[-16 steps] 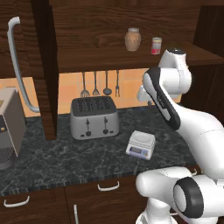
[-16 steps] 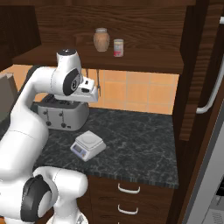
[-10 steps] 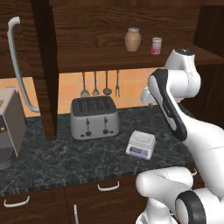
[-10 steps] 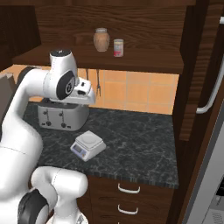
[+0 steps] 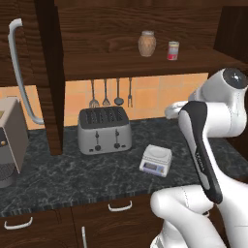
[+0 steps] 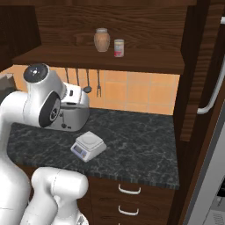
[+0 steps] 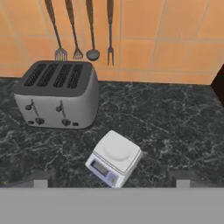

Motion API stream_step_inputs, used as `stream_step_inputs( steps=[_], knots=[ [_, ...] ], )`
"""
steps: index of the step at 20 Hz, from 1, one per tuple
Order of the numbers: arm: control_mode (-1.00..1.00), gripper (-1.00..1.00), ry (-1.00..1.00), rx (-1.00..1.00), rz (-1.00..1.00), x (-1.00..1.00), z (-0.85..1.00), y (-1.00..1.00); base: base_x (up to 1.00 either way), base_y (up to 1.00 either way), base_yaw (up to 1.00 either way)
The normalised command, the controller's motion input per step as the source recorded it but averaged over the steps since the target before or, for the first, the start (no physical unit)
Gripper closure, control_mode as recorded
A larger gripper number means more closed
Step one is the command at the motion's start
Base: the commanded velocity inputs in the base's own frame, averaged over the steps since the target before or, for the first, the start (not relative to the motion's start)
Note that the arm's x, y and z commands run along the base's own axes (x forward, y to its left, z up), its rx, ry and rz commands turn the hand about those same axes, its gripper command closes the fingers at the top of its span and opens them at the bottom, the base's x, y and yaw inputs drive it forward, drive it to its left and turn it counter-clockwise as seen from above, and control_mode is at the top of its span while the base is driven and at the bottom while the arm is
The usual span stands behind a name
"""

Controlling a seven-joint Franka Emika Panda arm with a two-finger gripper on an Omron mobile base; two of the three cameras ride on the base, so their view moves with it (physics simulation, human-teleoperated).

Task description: Pick the canned food and place it on the digital scale for weighing, and close the cabinet.

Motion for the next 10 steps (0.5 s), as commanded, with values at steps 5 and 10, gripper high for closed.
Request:
stream_step_inputs(
  steps=[5,10],
  knots=[
    [-1.00,-1.00,-0.12,0.00,-0.02,-0.09,0.60,0.00,0.00,0.00,0.00],
    [-1.00,-1.00,-0.11,0.00,-0.02,-0.03,0.67,0.00,0.00,0.00,0.00]
  ],
)
